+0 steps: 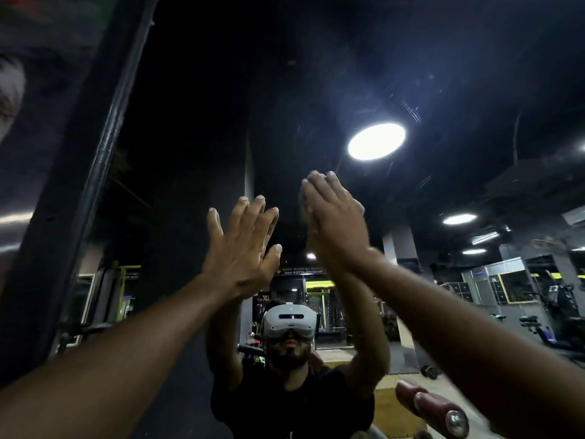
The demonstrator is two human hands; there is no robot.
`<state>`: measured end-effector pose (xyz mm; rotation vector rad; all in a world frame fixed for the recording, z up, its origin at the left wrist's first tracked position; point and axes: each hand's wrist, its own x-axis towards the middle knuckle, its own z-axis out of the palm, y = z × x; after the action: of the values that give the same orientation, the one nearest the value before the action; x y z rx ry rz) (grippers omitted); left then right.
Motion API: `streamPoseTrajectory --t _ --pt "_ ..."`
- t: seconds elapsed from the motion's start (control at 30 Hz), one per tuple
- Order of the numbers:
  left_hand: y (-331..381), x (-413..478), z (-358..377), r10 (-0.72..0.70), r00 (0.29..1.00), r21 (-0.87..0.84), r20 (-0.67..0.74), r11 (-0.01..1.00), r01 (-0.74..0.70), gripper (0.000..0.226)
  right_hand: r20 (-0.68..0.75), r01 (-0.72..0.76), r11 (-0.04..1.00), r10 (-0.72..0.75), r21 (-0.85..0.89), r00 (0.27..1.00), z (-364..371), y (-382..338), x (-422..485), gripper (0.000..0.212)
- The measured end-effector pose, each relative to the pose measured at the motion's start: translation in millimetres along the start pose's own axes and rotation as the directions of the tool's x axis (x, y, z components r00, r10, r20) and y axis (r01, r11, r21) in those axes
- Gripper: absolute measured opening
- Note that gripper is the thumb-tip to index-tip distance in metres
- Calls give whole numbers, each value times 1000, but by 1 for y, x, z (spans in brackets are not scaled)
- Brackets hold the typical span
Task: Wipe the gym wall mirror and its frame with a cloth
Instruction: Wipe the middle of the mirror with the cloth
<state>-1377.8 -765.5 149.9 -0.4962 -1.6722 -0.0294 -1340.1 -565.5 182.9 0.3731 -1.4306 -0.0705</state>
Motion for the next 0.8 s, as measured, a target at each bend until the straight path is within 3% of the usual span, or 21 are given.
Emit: streamPoseTrajectory --t 0.07,0.13,0.2,0.23,0.33,0.43,0.5,0.57,0.6,0.63,0.67,0.73,0.8 --pt "-1 -1 0 3 1000 -6 2 1000 -3 73 30 86 996 -86 -3 996 -15 39 8 41" --pt "-1 -1 1 1 1000 -8 -3 1000 -1 72 -53 -156 988 156 0 986 -23 72 17 29" --pt "-1 -3 2 -3 1000 -21 -10 1000 2 71 -116 -441 897 441 26 890 -19 66 21 33" --pt "0 -3 1 3 1000 -23 -14 1000 -3 70 -129 -487 872 488 42 863 -15 50 16 38" --pt "0 -5 0 9 1000 -53 0 999 -9 68 -72 -307 950 311 59 948 -4 0 -31 46" --pt "4 -15 -1 -11 1000 -107 -8 994 10 62 120 -26 1000 26 6 992 -13 0 -89 52" --pt "8 -24 -3 -18 1000 -136 8 991 19 56 168 -19 1000 22 -24 986 -26 34 -103 49" --pt "12 -27 -7 -5 1000 -169 12 986 7 52 39 -349 937 349 -6 936 -41 62 -110 49" --pt "13 -27 -9 12 1000 -186 1 982 -11 52 -47 -540 841 540 27 840 -44 68 -112 50" --pt "17 -28 -11 40 999 -204 -12 978 -42 52 -95 -657 753 657 42 748 -45 64 -116 50" --pt "23 -29 -11 76 997 -219 -12 973 -76 54 -107 -679 734 677 27 728 -43 53 -120 51" --pt "43 -29 -10 142 989 -202 46 971 -130 58 -46 -540 841 539 -21 841 -39 28 -138 55" --pt "62 -30 -4 117 988 -150 101 983 -101 62 103 -302 953 302 -18 948 -43 20 -161 53"
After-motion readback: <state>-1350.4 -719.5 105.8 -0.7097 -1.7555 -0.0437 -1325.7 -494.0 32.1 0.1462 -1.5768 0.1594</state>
